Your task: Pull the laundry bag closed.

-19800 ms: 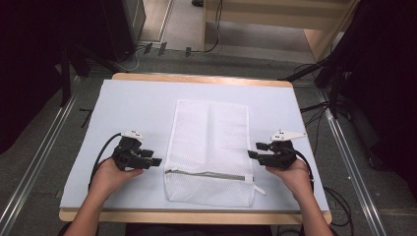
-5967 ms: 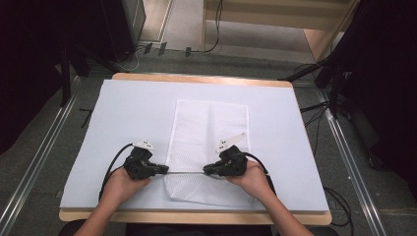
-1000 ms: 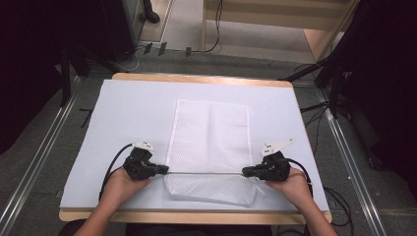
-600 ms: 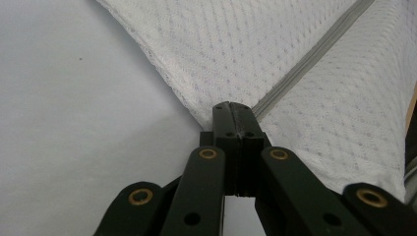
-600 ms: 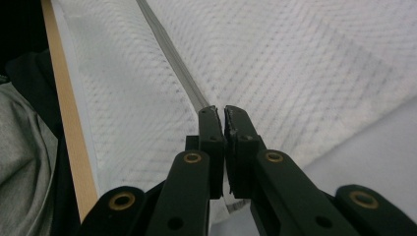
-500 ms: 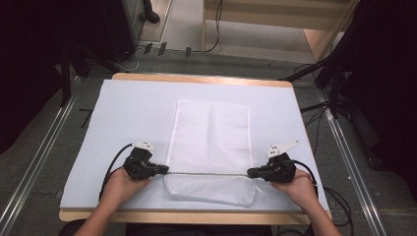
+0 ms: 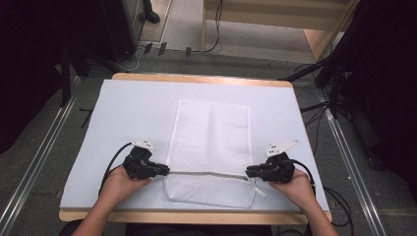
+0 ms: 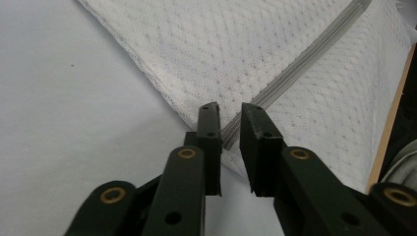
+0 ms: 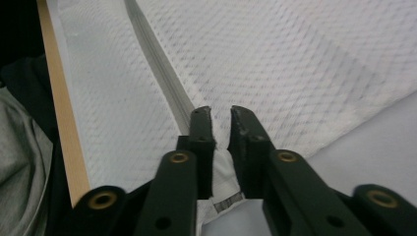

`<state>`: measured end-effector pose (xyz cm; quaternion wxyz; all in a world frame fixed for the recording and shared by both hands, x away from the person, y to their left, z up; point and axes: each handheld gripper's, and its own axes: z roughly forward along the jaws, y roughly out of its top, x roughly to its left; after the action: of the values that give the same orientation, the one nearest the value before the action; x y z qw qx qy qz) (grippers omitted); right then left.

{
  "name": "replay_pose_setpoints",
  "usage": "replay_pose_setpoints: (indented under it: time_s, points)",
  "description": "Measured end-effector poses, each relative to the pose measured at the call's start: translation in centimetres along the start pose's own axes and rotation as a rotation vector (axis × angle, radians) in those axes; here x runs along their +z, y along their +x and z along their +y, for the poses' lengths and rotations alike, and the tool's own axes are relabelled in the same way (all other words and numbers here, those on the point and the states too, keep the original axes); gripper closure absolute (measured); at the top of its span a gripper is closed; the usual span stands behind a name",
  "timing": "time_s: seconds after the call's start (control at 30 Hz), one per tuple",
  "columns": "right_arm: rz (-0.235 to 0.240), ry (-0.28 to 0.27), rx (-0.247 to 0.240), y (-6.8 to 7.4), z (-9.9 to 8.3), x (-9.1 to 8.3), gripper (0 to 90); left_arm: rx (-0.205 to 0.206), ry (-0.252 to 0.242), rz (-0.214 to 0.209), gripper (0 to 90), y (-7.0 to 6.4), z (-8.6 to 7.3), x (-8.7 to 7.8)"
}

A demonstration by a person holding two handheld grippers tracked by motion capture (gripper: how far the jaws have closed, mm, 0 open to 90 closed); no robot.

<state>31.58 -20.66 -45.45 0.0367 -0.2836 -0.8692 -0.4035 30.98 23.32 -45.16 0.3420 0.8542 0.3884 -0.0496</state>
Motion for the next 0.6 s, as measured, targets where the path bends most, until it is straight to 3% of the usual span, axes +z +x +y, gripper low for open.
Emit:
replay_pose_setpoints:
  time_s: [0.07,0.27,0.47,0.6]
  points:
    - [-0.004,-0.026,-0.001,-0.1,0.0,-0.2,73.0,-0.011,-0.013,0.002,73.3,0.0,0.1,-0.3]
    - [-0.041,-0.082,-0.007,-0.2,-0.3,-1.0,63.1,0.023,-0.036,0.019,63.2,-0.4,0.4,-1.1]
    - [-0.095,-0.126,0.009,-0.7,-0.8,-2.1,53.8,0.027,-0.059,0.031,53.8,-0.5,0.6,-1.8]
    - [-0.124,-0.156,0.022,-1.2,-1.1,-2.8,48.5,0.008,-0.073,0.049,47.3,-0.1,0.6,-2.4]
